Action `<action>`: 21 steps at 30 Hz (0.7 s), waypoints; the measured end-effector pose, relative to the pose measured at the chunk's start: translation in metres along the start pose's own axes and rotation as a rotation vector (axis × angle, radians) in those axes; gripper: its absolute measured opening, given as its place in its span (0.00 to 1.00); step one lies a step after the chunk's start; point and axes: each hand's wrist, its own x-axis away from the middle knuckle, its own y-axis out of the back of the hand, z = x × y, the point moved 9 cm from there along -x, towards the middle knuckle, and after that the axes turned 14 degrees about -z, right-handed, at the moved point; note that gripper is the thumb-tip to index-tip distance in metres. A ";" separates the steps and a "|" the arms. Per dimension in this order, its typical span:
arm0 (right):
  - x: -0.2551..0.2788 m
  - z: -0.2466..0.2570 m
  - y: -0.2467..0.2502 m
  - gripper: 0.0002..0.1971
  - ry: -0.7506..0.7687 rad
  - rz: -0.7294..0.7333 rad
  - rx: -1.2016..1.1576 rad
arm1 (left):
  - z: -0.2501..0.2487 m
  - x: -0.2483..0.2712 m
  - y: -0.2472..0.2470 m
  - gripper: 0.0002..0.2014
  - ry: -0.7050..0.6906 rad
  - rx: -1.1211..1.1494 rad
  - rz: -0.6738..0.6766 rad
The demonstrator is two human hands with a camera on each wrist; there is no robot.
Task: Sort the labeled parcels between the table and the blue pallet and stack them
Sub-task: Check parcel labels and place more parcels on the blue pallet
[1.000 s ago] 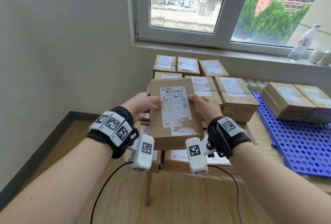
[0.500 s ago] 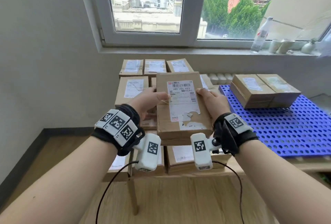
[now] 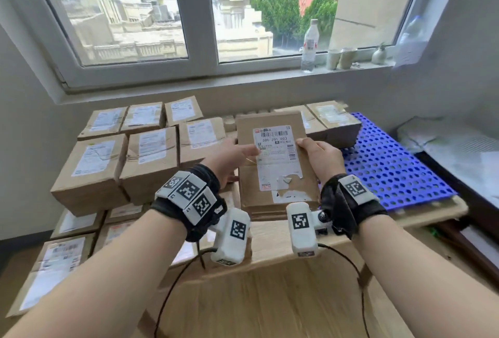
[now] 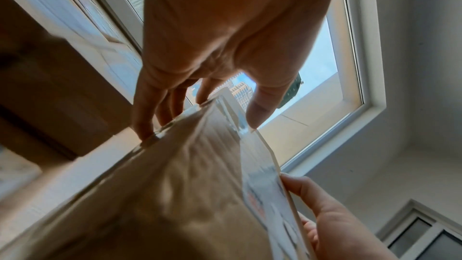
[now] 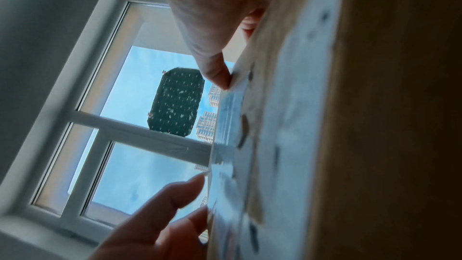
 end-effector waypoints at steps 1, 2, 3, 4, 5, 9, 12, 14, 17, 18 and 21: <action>-0.010 -0.003 0.014 0.13 -0.006 -0.005 -0.003 | -0.005 0.001 -0.019 0.11 0.002 -0.004 0.020; -0.021 -0.007 0.027 0.13 -0.016 -0.009 -0.008 | -0.011 0.001 -0.036 0.13 -0.006 -0.008 0.033; -0.030 -0.011 0.040 0.12 -0.028 -0.018 -0.009 | -0.016 -0.001 -0.053 0.15 -0.013 -0.001 0.040; -0.040 -0.014 0.053 0.12 -0.036 -0.029 -0.014 | -0.021 -0.002 -0.068 0.16 -0.018 0.005 0.045; -0.050 -0.017 0.064 0.12 -0.044 -0.039 -0.013 | -0.026 -0.004 -0.083 0.16 -0.024 0.009 0.049; -0.083 -0.028 0.094 0.17 -0.069 -0.048 -0.020 | -0.044 -0.010 -0.131 0.16 -0.038 0.003 0.060; -0.106 -0.034 0.110 0.18 -0.086 -0.060 -0.023 | -0.058 -0.022 -0.158 0.16 -0.065 -0.004 0.052; -0.121 -0.037 0.119 0.17 -0.094 -0.069 -0.024 | -0.065 -0.034 -0.176 0.18 -0.095 -0.017 0.058; -0.150 -0.042 0.130 0.08 -0.104 -0.094 -0.019 | -0.075 -0.053 -0.204 0.19 -0.121 -0.013 0.060; -0.159 -0.042 0.134 0.06 -0.105 -0.104 -0.026 | -0.078 -0.061 -0.215 0.19 -0.123 -0.006 0.060; -0.193 -0.041 0.142 0.08 -0.107 -0.132 -0.043 | -0.089 -0.090 -0.247 0.19 -0.134 0.008 0.078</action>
